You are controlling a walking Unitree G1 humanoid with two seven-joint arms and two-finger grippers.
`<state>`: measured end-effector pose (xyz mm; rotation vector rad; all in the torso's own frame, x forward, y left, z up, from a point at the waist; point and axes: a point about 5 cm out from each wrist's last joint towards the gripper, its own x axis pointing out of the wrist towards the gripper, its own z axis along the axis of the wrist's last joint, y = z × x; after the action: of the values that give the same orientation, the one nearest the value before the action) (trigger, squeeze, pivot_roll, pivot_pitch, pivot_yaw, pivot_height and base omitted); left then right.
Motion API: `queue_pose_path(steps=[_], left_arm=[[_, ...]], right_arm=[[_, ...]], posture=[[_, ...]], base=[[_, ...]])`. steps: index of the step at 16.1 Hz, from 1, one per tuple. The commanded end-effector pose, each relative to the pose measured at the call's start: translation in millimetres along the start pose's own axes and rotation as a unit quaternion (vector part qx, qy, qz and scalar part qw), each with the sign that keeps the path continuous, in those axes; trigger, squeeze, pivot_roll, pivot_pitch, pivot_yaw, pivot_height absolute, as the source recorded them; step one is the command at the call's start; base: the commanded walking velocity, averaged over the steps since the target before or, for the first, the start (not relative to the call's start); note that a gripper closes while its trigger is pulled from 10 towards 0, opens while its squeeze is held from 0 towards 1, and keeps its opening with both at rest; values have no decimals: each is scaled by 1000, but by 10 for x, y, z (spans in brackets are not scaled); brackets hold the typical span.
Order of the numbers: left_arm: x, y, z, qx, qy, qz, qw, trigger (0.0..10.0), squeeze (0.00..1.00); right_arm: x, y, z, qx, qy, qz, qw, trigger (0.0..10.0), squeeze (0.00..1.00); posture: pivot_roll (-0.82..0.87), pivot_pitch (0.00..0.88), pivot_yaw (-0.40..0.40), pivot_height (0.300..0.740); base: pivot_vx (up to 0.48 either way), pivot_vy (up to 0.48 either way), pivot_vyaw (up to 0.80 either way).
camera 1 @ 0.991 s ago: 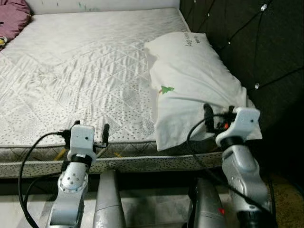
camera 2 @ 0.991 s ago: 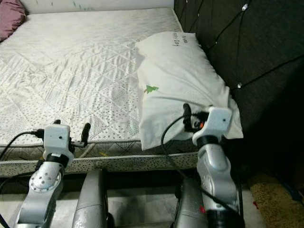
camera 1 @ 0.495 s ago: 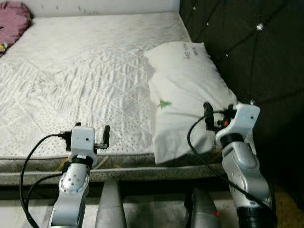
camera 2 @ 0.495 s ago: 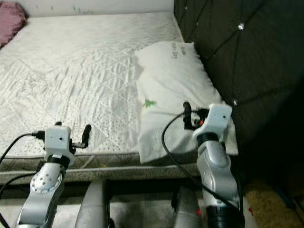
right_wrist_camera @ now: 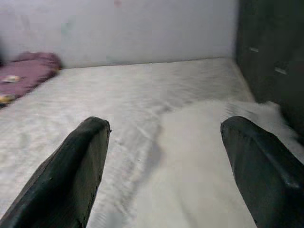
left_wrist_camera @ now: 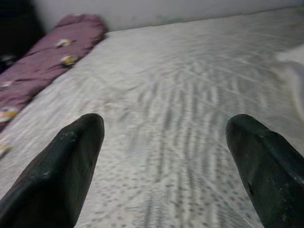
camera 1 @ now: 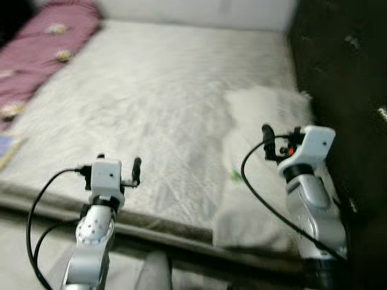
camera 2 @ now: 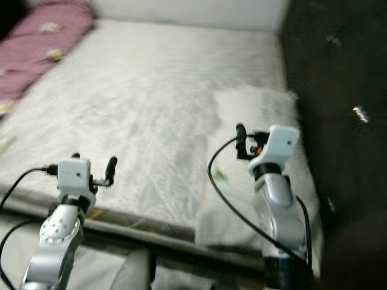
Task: Clean up the room
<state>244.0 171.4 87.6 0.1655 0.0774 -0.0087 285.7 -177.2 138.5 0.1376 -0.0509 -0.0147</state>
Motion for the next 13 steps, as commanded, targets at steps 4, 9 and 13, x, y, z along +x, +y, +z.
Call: queue_pose_path(steps=[4, 9, 13], left_arm=[[14, -59, -25, -20, 16, -14, 1000, 10000, 0], [8, -79, 21, -19, -9, -45, 999, 10000, 0], [-23, -29, 13, 0, -10, -13, 1000, 10000, 0]], right_arm=[[-38, -66, -30, -4, 6, -18, 1000, 10000, 0], [-188, -74, -200, -27, 31, -26, 999, 10000, 0], [-345, -133, -343, -34, 55, -54, 996, 10000, 0]], posture=[[48, 0, 5, 740], [39, 0, 7, 740], [17, 0, 31, 740]], base=[[0, 0, 0], [0, 0, 0], [0, 0, 0]])
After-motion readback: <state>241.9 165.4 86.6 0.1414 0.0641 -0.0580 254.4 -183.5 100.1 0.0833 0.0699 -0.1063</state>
